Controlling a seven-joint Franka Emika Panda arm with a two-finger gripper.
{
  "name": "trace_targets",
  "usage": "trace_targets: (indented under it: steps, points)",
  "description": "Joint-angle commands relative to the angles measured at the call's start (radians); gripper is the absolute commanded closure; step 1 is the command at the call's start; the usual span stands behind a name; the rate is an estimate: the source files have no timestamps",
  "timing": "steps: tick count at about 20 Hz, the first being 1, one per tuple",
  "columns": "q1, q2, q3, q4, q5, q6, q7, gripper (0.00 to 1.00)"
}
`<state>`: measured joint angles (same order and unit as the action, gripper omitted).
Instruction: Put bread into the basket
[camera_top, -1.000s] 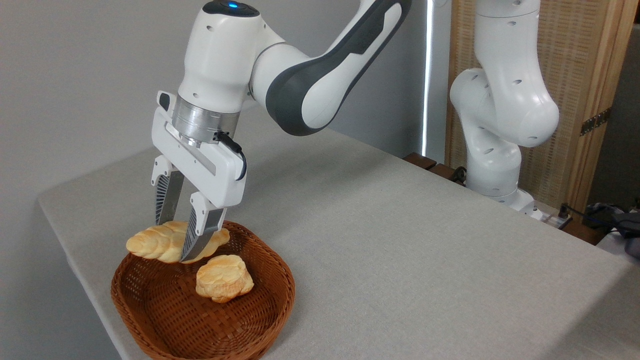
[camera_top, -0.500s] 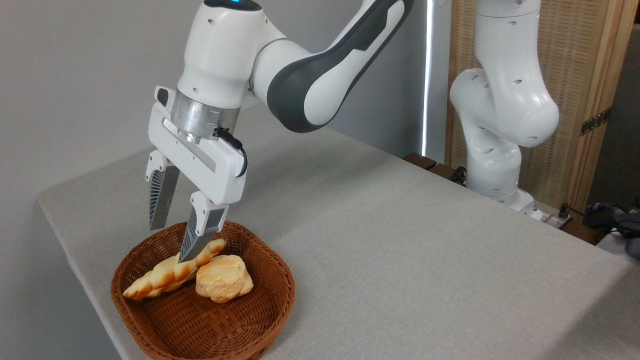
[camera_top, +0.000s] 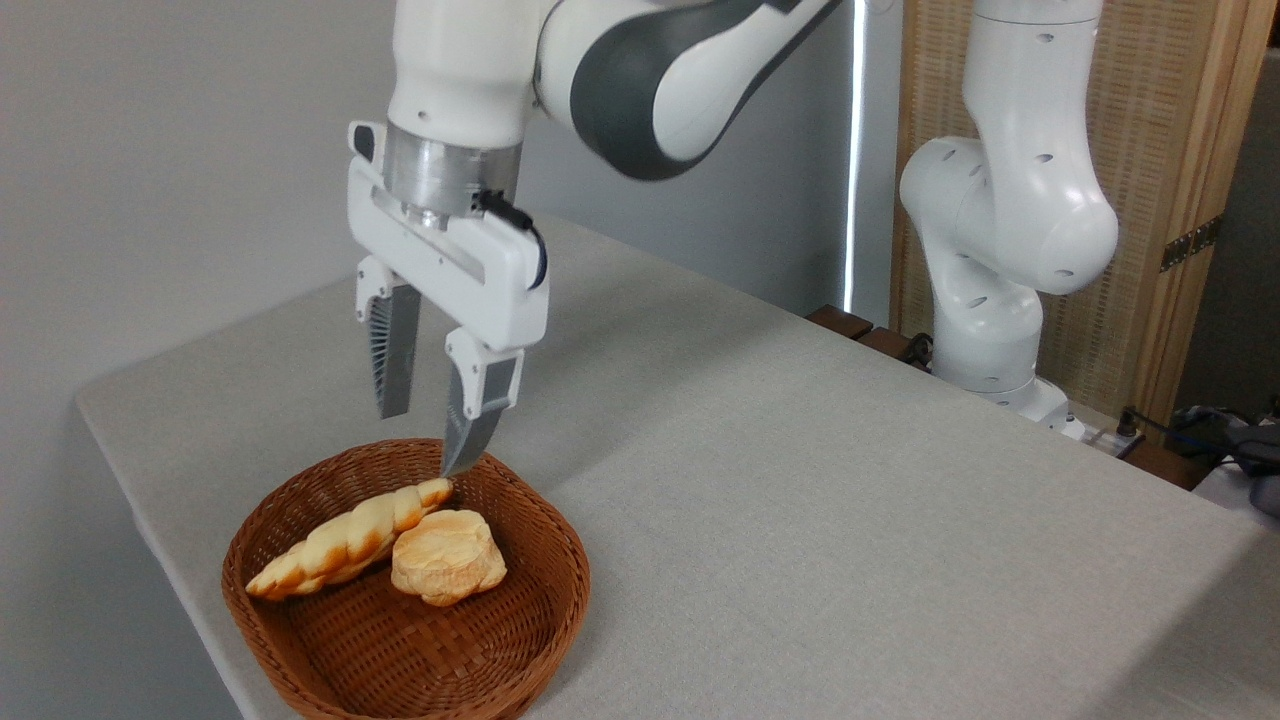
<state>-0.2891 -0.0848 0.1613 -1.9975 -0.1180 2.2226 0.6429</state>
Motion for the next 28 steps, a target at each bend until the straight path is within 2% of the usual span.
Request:
trace_targets:
  steps: [1,5,9,19,23,24,27,28]
  points:
    - [-0.009,-0.038,0.021,0.011,0.04,-0.116,-0.017,0.0]
    - [-0.009,-0.043,0.047,0.11,0.04,-0.291,-0.012,0.0]
    - [-0.005,-0.038,0.055,0.129,0.041,-0.327,-0.012,0.0]
    - [0.002,-0.021,0.053,0.129,0.043,-0.328,-0.009,0.0]
    - [0.008,-0.023,0.05,0.129,0.041,-0.371,-0.003,0.0]
    - [0.046,-0.023,0.034,0.129,0.041,-0.371,-0.003,0.0]
    - [0.192,-0.021,-0.107,0.129,0.04,-0.371,0.001,0.0]
    - [0.203,-0.023,-0.121,0.129,0.04,-0.371,0.001,0.0]
